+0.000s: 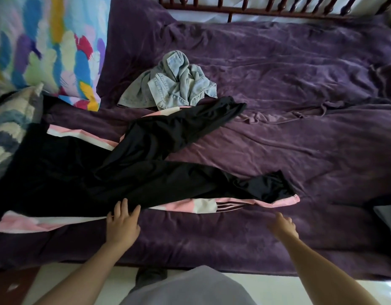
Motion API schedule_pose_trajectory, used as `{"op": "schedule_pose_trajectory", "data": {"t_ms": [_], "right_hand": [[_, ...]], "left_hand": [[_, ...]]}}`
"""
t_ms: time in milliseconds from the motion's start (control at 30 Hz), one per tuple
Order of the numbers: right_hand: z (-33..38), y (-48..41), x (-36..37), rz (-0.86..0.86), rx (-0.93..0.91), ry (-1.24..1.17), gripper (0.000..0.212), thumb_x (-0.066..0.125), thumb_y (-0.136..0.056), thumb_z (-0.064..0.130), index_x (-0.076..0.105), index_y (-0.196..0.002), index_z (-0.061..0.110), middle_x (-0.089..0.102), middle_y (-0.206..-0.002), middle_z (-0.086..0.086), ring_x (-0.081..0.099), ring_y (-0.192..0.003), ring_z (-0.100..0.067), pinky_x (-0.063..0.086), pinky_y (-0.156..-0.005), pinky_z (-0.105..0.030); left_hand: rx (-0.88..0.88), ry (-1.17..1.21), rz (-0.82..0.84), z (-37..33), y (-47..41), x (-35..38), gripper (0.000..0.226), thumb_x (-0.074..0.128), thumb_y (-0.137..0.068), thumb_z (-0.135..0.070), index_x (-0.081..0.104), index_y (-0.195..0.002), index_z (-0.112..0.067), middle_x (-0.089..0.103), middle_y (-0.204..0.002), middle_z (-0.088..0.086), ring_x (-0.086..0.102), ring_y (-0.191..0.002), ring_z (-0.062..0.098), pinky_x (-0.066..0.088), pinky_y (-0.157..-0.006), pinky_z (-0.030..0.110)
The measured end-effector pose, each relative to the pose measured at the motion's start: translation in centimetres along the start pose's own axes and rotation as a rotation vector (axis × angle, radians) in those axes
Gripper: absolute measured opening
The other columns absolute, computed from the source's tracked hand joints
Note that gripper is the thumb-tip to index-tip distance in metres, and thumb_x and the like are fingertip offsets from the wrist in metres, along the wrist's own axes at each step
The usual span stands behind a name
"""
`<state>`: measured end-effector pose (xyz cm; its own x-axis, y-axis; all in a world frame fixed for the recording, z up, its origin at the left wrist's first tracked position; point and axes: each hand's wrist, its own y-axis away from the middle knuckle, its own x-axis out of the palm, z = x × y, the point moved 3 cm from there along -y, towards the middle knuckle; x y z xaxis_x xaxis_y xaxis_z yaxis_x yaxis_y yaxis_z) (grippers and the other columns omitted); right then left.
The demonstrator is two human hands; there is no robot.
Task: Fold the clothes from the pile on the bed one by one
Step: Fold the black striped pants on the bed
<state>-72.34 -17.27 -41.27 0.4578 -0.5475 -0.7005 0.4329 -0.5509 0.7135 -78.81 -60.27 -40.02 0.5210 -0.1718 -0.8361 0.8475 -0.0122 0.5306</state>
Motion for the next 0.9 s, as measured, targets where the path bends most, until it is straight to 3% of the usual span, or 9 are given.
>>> {"op": "schedule_pose_trajectory", "data": {"t_ms": [100, 333, 433, 567, 633, 700, 733, 800, 900], "right_hand": [[-0.8, -1.4, 0.0, -0.020, -0.019, -0.095, 0.059, 0.056, -0.090, 0.027, 0.031, -0.141, 0.013, 0.036, -0.140, -0.019, 0.036, -0.130, -0.037, 0.036, -0.103, -0.041], [-1.7, -5.4, -2.3, -0.209, 0.102, -0.593, 0.058, 0.054, -0.090, 0.018, 0.031, -0.141, 0.005, 0.036, -0.139, -0.027, 0.040, -0.124, -0.044, 0.035, -0.100, -0.045], [-2.7, -7.8, -4.0, -0.302, 0.151, -0.648, 0.051, 0.044, -0.096, 0.024, 0.034, -0.141, 0.004, 0.034, -0.143, -0.025, 0.035, -0.129, -0.043, 0.029, -0.105, -0.047], [-3.1, -11.1, -5.3, -0.197, 0.040, -0.626, 0.051, 0.044, -0.096, 0.013, 0.031, -0.144, 0.004, 0.041, -0.142, -0.023, 0.039, -0.129, -0.040, 0.032, -0.105, -0.044], [-3.1, -11.7, -5.3, -0.119, 0.016, -0.617, 0.049, 0.050, -0.091, 0.006, 0.038, -0.138, 0.000, 0.052, -0.128, -0.027, 0.051, -0.117, -0.040, 0.041, -0.094, -0.041], [-3.1, -11.9, -5.1, -0.035, 0.007, -0.522, 0.029, 0.053, -0.091, 0.009, 0.054, -0.117, -0.005, 0.062, -0.097, -0.023, 0.059, -0.088, -0.036, 0.044, -0.073, -0.033], [-3.3, -11.7, -5.0, 0.007, 0.004, -0.478, 0.017, 0.053, -0.092, 0.011, 0.061, -0.097, -0.002, 0.059, -0.079, -0.015, 0.055, -0.070, -0.029, 0.041, -0.062, -0.029], [-4.1, -11.7, -5.1, -0.007, -0.003, -0.454, 0.021, 0.053, -0.093, 0.013, 0.056, -0.072, 0.008, 0.051, -0.068, -0.009, 0.045, -0.059, -0.020, 0.037, -0.054, -0.024], [-5.5, -11.2, -7.0, -0.178, -0.044, -0.840, 0.017, 0.054, -0.091, 0.010, 0.051, -0.075, 0.008, 0.046, -0.067, -0.010, 0.039, -0.054, -0.019, 0.034, -0.038, -0.018]], "left_hand": [[0.088, 0.028, -0.037, -2.7, 0.2, 0.1, 0.056, 0.047, -0.093, -0.027, 0.029, -0.146, -0.026, 0.010, -0.157, 0.012, 0.009, -0.144, 0.027, 0.018, -0.112, 0.045], [0.220, -0.025, 0.035, -8.5, -0.5, 0.7, 0.056, 0.039, -0.096, -0.029, 0.020, -0.148, -0.028, 0.013, -0.156, -0.004, 0.011, -0.143, 0.017, 0.018, -0.112, 0.037], [0.279, 0.026, 0.065, -10.2, -1.0, 0.8, 0.057, 0.039, -0.096, -0.028, 0.019, -0.149, -0.026, 0.018, -0.155, -0.008, 0.017, -0.141, 0.013, 0.022, -0.110, 0.032], [0.271, 0.110, 0.152, -12.1, -1.9, 1.1, 0.066, 0.044, -0.094, -0.024, 0.009, -0.150, -0.024, 0.013, -0.156, -0.007, 0.024, -0.139, 0.017, 0.033, -0.104, 0.030], [0.241, 0.093, 0.150, -12.7, -2.5, 1.3, 0.072, 0.047, -0.093, -0.025, 0.004, -0.151, -0.027, 0.021, -0.154, -0.004, 0.030, -0.136, 0.019, 0.035, -0.102, 0.031], [0.216, 0.058, 0.120, -13.4, -3.1, 1.3, 0.075, 0.049, -0.092, -0.025, 0.003, -0.150, -0.030, 0.031, -0.147, -0.004, 0.037, -0.131, 0.018, 0.034, -0.102, 0.030], [0.204, 0.032, 0.109, -13.7, -3.4, 1.1, 0.072, 0.049, -0.092, -0.024, 0.007, -0.150, -0.030, 0.034, -0.144, -0.005, 0.038, -0.129, 0.018, 0.033, -0.103, 0.030], [0.178, -0.030, 0.082, -14.1, -3.8, 0.8, 0.060, 0.047, -0.093, -0.022, 0.021, -0.147, -0.031, 0.041, -0.139, -0.007, 0.041, -0.124, 0.018, 0.033, -0.100, 0.031], [0.164, -0.058, 0.037, -14.4, -4.1, 0.0, 0.043, 0.041, -0.095, -0.017, 0.044, -0.135, -0.032, 0.053, -0.128, -0.009, 0.046, -0.115, 0.016, 0.034, -0.091, 0.029]]}}
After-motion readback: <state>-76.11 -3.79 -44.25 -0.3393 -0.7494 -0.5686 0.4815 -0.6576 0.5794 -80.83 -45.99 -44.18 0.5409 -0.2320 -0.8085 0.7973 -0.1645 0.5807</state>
